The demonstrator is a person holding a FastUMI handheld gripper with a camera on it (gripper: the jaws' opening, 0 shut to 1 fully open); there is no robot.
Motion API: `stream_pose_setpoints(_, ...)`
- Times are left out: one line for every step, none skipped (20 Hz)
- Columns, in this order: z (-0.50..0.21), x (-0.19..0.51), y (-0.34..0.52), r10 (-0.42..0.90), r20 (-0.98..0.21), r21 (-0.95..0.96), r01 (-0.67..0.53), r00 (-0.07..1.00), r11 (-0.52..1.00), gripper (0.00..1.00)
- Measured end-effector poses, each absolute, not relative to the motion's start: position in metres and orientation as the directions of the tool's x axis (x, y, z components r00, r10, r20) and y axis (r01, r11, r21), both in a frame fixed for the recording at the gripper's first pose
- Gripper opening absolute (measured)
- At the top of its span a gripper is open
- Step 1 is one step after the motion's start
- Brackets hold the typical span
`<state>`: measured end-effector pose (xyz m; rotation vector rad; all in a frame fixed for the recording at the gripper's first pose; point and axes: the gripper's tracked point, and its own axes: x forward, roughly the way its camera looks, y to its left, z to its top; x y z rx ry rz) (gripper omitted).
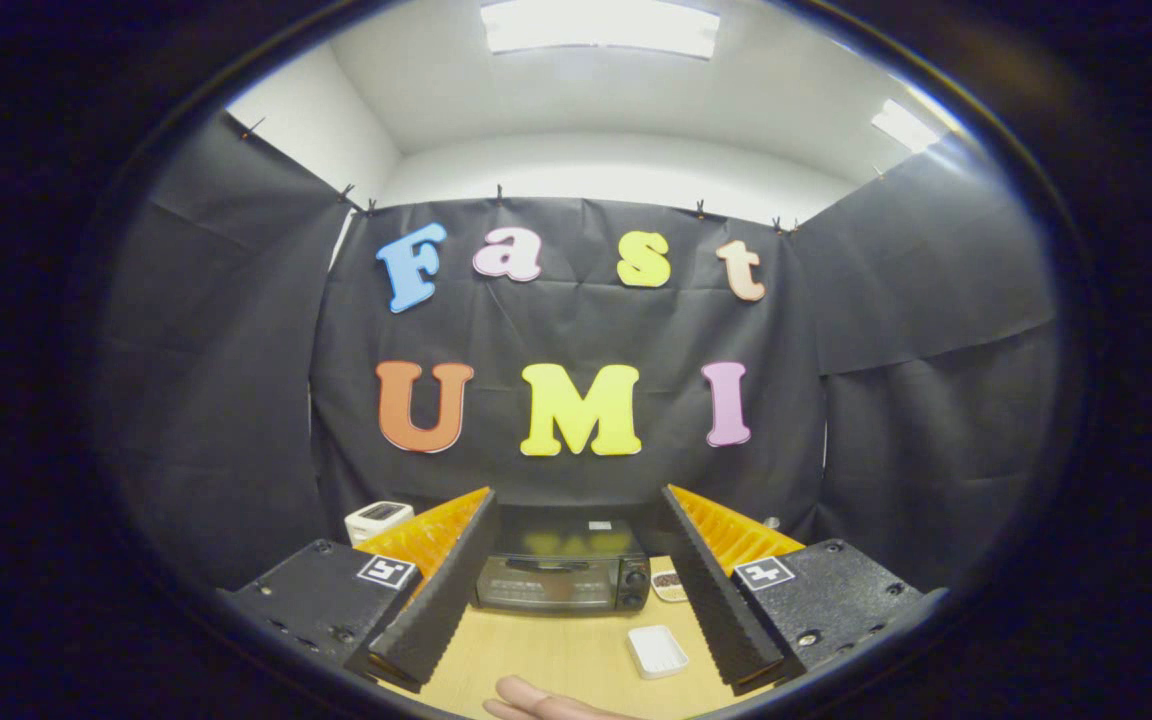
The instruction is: Open the toaster oven, put the food inside, and close the toaster oven door.
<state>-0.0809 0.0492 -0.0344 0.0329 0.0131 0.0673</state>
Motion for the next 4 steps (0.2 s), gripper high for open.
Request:
stream_pose_setpoints(-0.035,-0.085,0.050,0.075,-0.014,0.033,-0.075,0.997,0.997,1.00)
stream_pose_setpoints(-0.039,-0.091,0.050,0.077,-0.022,0.029,-0.076,0.997,0.997,1.00)
stream_pose_setpoints(-0.045,-0.093,0.050,0.073,-0.033,0.024,-0.073,0.997,0.997,1.00)
stream_pose_setpoints(-0.050,-0.094,0.048,0.061,-0.042,0.019,-0.060,0.997,0.998,1.00)
